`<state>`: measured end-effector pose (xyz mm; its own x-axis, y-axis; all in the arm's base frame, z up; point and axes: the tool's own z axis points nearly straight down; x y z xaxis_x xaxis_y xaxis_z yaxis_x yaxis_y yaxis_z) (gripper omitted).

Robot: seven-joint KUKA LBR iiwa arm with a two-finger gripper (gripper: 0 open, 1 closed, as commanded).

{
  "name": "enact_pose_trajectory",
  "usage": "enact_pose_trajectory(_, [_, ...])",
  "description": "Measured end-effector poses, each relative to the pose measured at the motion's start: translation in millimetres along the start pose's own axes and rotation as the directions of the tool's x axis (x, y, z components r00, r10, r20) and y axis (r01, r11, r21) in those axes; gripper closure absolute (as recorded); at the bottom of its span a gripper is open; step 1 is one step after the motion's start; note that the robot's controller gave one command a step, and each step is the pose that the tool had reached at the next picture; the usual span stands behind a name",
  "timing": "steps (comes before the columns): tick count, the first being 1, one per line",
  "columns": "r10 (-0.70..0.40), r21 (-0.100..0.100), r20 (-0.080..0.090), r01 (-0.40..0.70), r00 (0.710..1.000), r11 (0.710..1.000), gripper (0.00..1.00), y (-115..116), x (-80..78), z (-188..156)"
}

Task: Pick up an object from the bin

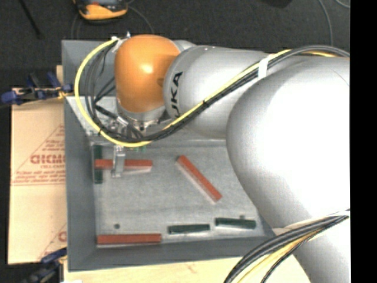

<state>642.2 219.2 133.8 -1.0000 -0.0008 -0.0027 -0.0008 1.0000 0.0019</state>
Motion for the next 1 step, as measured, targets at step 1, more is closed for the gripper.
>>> enact_pose_trajectory(1, [0.002,0.0,0.0,-0.002,1.0,1.0,0.0,-0.2,-0.1,0.0])
